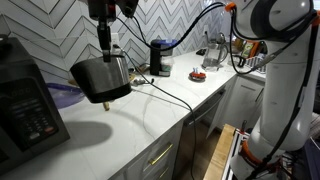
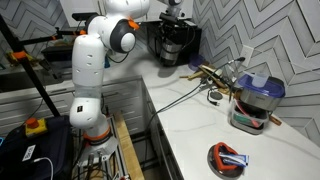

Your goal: Put the silver tin with a black vest in an upright position

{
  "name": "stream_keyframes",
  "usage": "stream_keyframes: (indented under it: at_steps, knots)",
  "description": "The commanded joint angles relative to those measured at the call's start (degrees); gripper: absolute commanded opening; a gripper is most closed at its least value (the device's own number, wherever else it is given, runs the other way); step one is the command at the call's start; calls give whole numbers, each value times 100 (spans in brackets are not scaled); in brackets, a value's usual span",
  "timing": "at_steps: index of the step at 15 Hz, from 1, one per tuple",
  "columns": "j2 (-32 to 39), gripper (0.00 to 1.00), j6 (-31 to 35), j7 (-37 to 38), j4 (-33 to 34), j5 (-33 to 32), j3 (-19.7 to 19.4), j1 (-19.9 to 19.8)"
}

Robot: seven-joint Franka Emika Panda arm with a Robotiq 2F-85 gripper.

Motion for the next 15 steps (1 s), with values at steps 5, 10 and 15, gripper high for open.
stream_keyframes:
  at_steps: [5,10,15]
  knots:
    - [-992,1,1975,389,-1584,82,29,-83]
    - [-2014,1,3413,1225,-3146,232,-756,542]
    - [-2634,1,4671,2371,-4598,-91,-1476,1327]
